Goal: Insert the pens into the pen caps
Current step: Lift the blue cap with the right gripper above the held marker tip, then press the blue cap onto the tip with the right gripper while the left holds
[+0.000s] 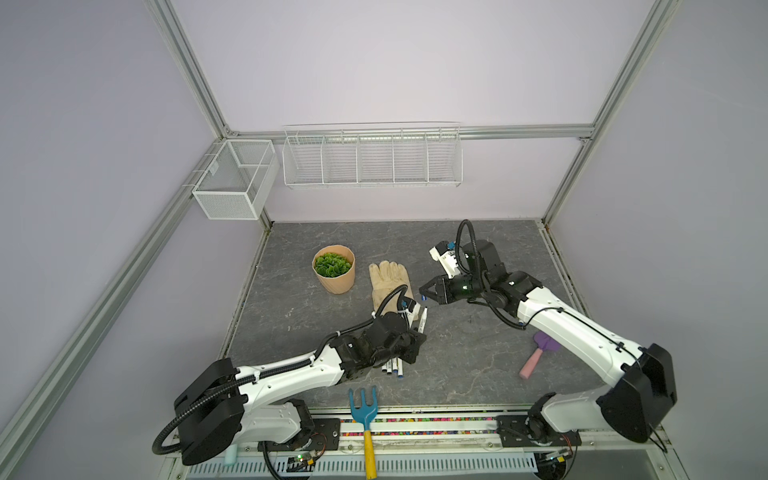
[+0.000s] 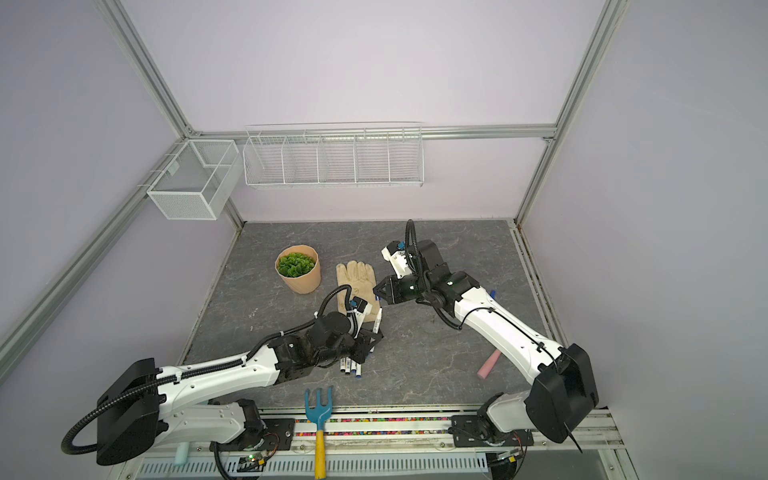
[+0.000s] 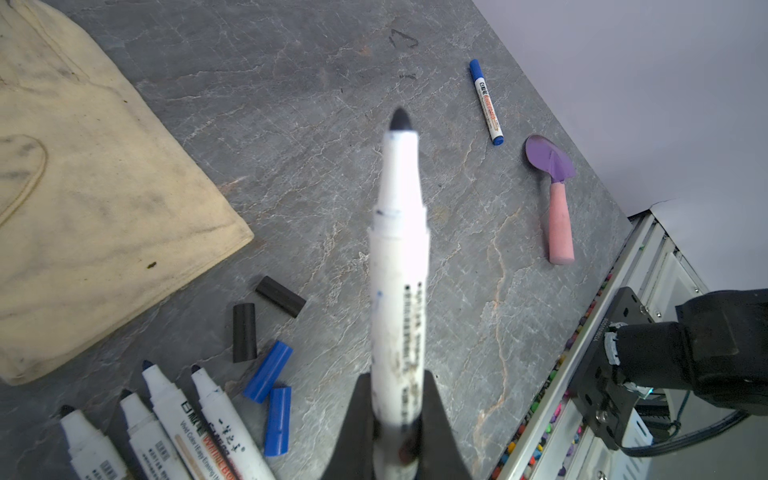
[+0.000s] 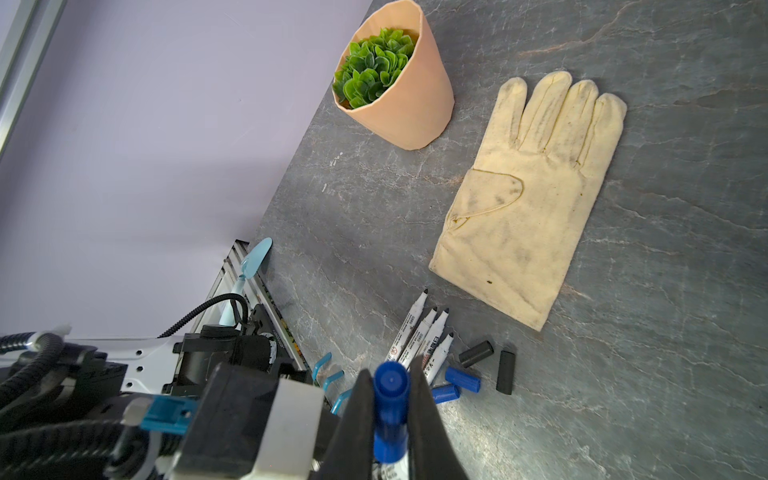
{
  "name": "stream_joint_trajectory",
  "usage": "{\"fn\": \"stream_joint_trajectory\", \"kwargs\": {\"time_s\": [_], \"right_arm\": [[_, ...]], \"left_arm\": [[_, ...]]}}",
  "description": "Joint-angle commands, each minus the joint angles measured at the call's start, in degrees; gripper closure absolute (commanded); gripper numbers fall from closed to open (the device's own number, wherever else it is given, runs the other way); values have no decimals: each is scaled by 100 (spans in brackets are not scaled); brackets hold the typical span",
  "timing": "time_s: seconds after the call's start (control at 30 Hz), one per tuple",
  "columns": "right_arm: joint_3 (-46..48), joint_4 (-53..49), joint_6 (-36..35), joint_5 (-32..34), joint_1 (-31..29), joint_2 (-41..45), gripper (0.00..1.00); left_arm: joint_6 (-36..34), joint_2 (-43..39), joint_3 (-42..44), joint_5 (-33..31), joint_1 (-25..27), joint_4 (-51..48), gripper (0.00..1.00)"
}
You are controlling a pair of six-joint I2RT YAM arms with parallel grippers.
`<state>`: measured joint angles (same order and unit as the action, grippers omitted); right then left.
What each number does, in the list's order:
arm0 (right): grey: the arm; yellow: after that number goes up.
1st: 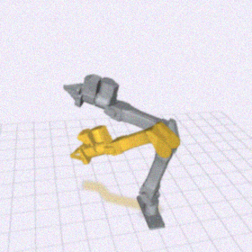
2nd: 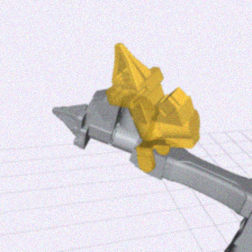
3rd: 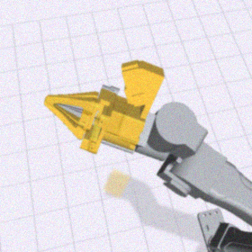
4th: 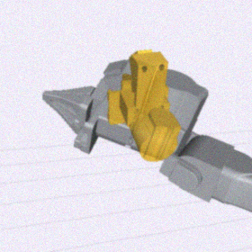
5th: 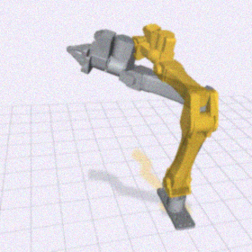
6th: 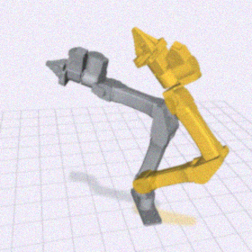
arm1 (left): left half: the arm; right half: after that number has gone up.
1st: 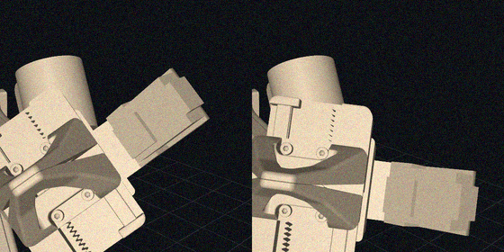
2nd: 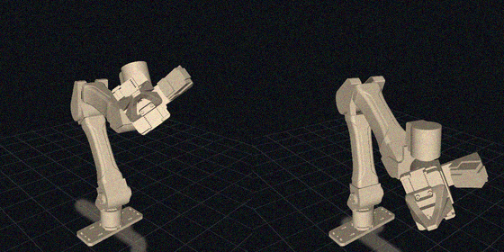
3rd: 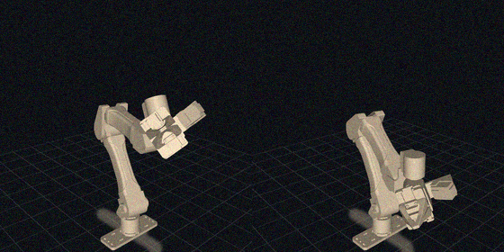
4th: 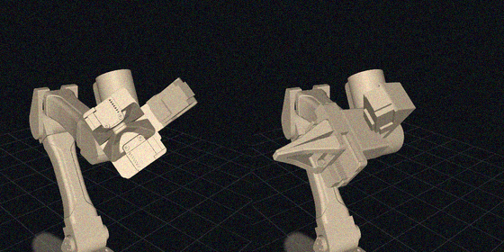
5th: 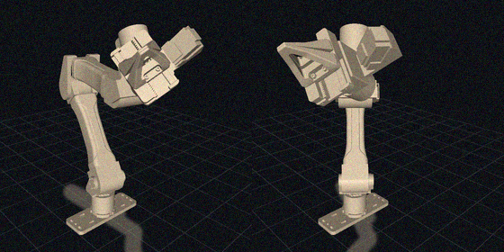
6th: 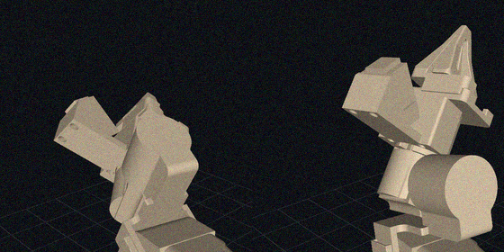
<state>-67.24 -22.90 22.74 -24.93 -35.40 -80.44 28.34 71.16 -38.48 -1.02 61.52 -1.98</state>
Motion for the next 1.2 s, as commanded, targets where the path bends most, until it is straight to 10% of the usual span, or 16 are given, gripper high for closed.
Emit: {"fn": "stream_joint_trajectory", "kwargs": {"time_s": [0.0, 1.17], "right_arm": [[52, -263, -192, 43, -24, -84, 93], [229, -1801, -590, -1746, 148, 152, 94]], "left_arm": [[-94, -124, -116, -100, 27, 130, 100], [84, -210, 42, -506, -228, 1524, 100]]}}
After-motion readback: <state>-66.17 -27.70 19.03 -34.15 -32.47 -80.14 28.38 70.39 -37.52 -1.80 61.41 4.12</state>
